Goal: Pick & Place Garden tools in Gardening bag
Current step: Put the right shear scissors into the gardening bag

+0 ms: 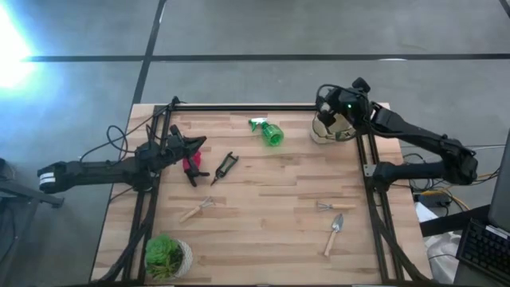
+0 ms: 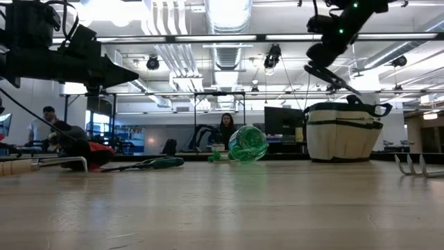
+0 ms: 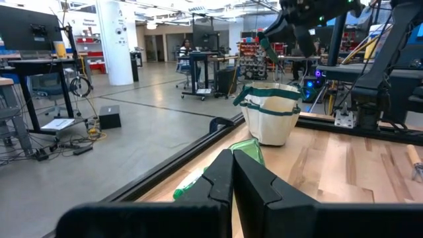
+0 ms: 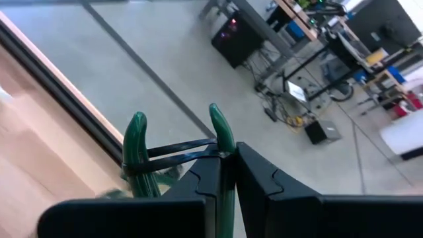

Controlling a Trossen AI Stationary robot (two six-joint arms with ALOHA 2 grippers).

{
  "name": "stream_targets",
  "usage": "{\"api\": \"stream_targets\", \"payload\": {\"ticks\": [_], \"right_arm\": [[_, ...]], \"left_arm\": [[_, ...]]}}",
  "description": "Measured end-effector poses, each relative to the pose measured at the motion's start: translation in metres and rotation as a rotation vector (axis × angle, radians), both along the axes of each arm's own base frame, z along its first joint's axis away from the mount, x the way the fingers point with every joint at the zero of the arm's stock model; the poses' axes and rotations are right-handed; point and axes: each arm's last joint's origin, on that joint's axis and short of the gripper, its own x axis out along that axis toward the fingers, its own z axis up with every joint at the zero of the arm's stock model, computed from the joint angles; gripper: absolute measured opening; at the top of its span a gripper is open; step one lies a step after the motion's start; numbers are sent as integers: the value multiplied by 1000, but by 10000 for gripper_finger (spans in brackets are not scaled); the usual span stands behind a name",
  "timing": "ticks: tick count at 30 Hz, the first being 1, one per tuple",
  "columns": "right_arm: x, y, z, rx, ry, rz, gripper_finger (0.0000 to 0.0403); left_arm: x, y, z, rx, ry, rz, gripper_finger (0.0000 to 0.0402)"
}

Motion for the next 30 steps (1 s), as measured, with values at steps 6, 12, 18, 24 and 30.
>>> {"api": "stream_targets", "payload": {"ticks": [6, 12, 18, 24, 30], "right_arm": [[-9, -5, -14, -22, 44, 12, 18], [-10, -9, -30, -28, 52, 93, 17], [-11, -9, -42, -15, 107, 112, 17], [-11, -9, -52, -24, 105, 119, 17], [-13, -10, -62, -18, 86, 125, 17]], "left_arm": [[0, 0, 0, 0, 0, 0, 14], [0, 0, 0, 0, -1, 0, 14], [0, 0, 0, 0, 0, 0, 14], [0, 0, 0, 0, 0, 0, 14], [0, 0, 0, 0, 0, 0, 14]]}}
